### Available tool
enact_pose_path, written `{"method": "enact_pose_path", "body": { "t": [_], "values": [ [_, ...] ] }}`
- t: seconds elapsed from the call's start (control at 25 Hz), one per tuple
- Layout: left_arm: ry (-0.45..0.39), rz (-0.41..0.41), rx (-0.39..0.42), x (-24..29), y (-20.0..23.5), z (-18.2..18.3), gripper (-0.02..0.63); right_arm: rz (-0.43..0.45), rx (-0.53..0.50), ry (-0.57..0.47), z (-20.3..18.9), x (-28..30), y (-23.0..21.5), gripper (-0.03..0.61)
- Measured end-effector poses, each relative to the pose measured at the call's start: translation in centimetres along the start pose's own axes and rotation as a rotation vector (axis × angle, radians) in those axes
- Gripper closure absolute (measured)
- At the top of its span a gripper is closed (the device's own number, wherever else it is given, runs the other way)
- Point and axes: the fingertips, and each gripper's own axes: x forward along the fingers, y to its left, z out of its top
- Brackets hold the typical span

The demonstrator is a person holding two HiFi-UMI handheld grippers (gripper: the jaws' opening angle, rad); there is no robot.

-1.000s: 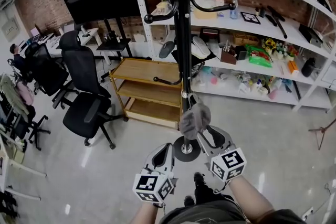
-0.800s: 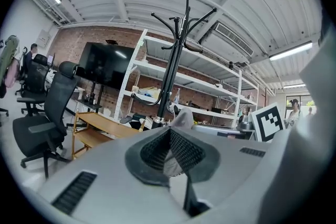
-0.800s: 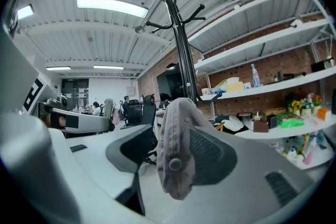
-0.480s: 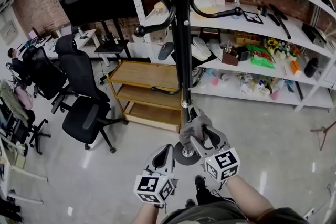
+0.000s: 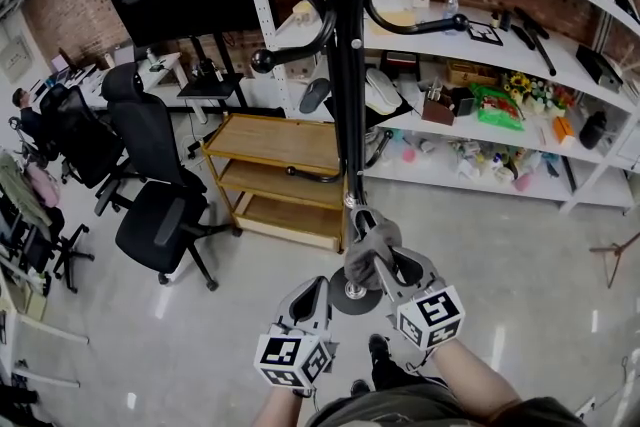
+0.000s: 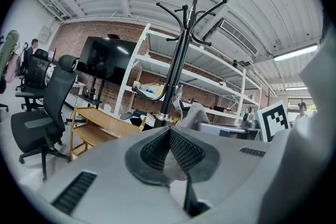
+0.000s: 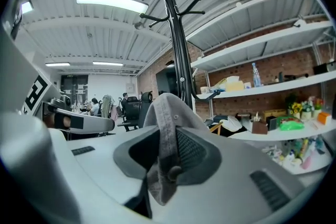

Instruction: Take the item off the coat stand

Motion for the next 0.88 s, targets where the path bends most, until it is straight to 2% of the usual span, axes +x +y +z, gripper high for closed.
{"method": "enact_pose_path", "body": {
  "t": [0.4, 0.64, 0.88],
  "values": [
    [-0.01, 0.007, -0.001, -0.7, -0.2, -0.4, 0.606, 0.04, 0.011, -0.042, 0.6, -0.7, 0.8, 0.537],
    [-0.036, 0.012, 0.009, -0.8, -0.5, 0.4, 0.606, 0.066, 0.007, -0.111, 2.4, -1.3, 0.9, 0.537],
    [-0.055, 0.013, 0.015, -1.1, -0.8, 1.2, 0.606, 0.069, -0.004, -0.136, 3.7, -1.8, 1.1, 0.537]
  ]
}}
